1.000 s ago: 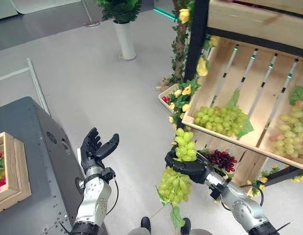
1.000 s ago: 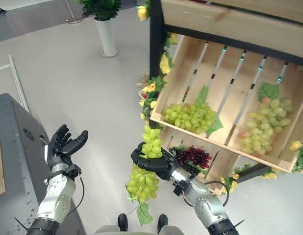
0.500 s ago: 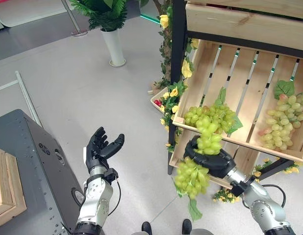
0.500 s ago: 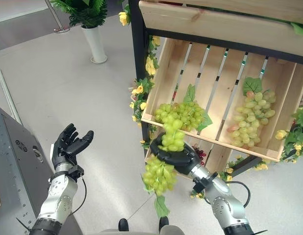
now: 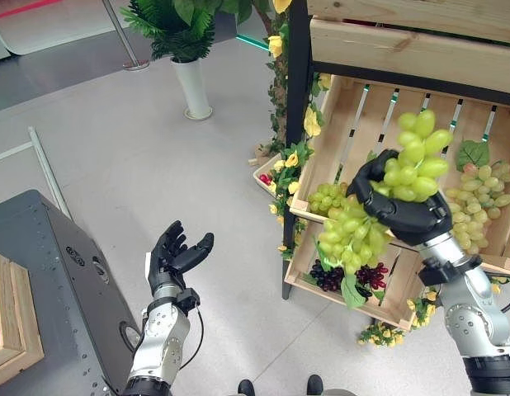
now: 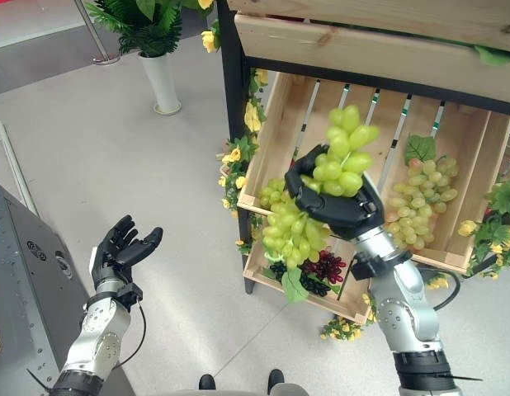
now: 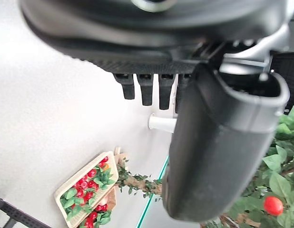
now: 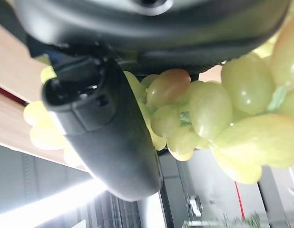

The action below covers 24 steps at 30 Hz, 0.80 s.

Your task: Pick up the fruits from the basket on one side to the basket on the other side

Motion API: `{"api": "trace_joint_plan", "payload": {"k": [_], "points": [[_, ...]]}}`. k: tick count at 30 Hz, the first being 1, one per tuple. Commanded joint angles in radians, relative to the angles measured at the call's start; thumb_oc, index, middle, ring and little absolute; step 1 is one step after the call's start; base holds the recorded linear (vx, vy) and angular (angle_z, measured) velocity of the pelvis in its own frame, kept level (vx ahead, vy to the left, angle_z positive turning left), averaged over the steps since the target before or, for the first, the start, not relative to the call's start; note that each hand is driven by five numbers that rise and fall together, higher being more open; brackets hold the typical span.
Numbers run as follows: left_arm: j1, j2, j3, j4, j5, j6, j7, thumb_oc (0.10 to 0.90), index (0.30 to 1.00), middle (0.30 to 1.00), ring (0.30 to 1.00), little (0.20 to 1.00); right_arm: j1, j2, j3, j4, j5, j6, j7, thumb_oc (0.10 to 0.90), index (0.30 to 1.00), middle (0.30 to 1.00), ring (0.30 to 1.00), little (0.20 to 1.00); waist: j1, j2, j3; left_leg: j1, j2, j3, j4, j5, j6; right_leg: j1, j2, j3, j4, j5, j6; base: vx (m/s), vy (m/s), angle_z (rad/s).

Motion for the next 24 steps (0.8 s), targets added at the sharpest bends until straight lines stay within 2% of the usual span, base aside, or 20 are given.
{"api": "trace_joint_plan", "payload": {"k": [1, 4, 7, 9, 12, 14, 19, 24], "points": [[-0.114, 0.086, 0.016, 0.045, 0.050, -0.070, -0.015, 0.800, 0.900, 0.900, 0.900, 0.900, -0.165, -0.040, -0.117, -0.063, -0.071, -0.216, -0.109, 0.400, 0.300, 0.300, 0.300, 0.300, 0.003, -0.052, -0.100, 0.029, -0.062, -0.053, 0.002, -0.117, 0.033, 0.034, -0.009, 0.004, 0.002, -0.030, -0.013, 0.00, 0.000, 0.00], [-0.118, 0.089, 0.002, 0.052, 0.049, -0.067, -0.005, 0.800, 0.900, 0.900, 0.900, 0.900, -0.206, -0.097, -0.119, -0.053, -0.268, -0.273, -0.245, 0.400, 0.300, 0.300, 0.300, 0.300, 0.007, -0.055, -0.105, 0.031, -0.062, -0.057, 0.002, -0.119, 0.032, 0.036, -0.010, 0.005, 0.002, -0.029, -0.013, 0.00, 0.000, 0.00], [-0.123, 0.094, -0.011, 0.051, 0.039, -0.063, 0.002, 0.800, 0.900, 0.900, 0.900, 0.900, -0.239, -0.161, -0.106, -0.020, -0.461, -0.277, -0.370, 0.400, 0.300, 0.300, 0.300, 0.300, 0.010, -0.056, -0.108, 0.032, -0.062, -0.058, 0.002, -0.118, 0.031, 0.036, -0.009, 0.006, 0.002, -0.026, -0.012, 0.00, 0.000, 0.00], [-0.132, 0.094, -0.029, 0.056, 0.033, -0.065, 0.017, 0.800, 0.900, 0.900, 0.900, 0.900, -0.259, -0.228, -0.086, 0.013, -0.637, -0.251, -0.461, 0.400, 0.300, 0.300, 0.300, 0.300, 0.009, -0.058, -0.109, 0.031, -0.062, -0.057, 0.002, -0.116, 0.032, 0.035, -0.009, 0.007, 0.002, -0.024, -0.011, 0.00, 0.000, 0.00], [-0.141, 0.098, -0.043, 0.055, 0.027, -0.061, 0.029, 0.800, 0.900, 0.900, 0.900, 0.900, -0.281, -0.315, -0.055, 0.056, -0.785, -0.210, -0.552, 0.400, 0.300, 0.300, 0.300, 0.300, 0.011, -0.062, -0.110, 0.029, -0.061, -0.056, 0.002, -0.114, 0.032, 0.034, -0.010, 0.007, 0.002, -0.022, -0.009, 0.00, 0.000, 0.00], [-0.140, 0.102, -0.055, 0.053, 0.021, -0.061, 0.036, 0.800, 0.900, 0.900, 0.900, 0.900, -0.304, -0.392, -0.028, 0.108, -0.936, -0.163, -0.625, 0.400, 0.300, 0.300, 0.300, 0.300, 0.014, -0.064, -0.112, 0.028, -0.061, -0.058, 0.002, -0.114, 0.032, 0.033, -0.009, 0.006, 0.002, -0.022, -0.009, 0.00, 0.000, 0.00], [-0.144, 0.110, -0.075, 0.053, 0.006, -0.058, 0.035, 0.800, 0.900, 0.900, 0.900, 0.900, -0.365, -0.512, 0.047, 0.186, -1.125, -0.072, -0.665, 0.400, 0.300, 0.300, 0.300, 0.300, 0.024, -0.070, -0.115, 0.025, -0.064, -0.064, 0.002, -0.111, 0.034, 0.033, -0.011, 0.001, 0.002, -0.021, -0.005, 0.00, 0.000, 0.00], [-0.153, 0.114, -0.090, 0.049, -0.005, -0.048, 0.036, 0.800, 0.900, 0.900, 0.900, 0.900, -0.432, -0.562, 0.149, 0.262, -1.262, -0.019, -0.665, 0.400, 0.300, 0.300, 0.300, 0.300, 0.036, -0.074, -0.117, 0.024, -0.066, -0.072, 0.002, -0.110, 0.036, 0.034, -0.012, -0.006, 0.002, -0.020, -0.003, 0.00, 0.000, 0.00]]}}
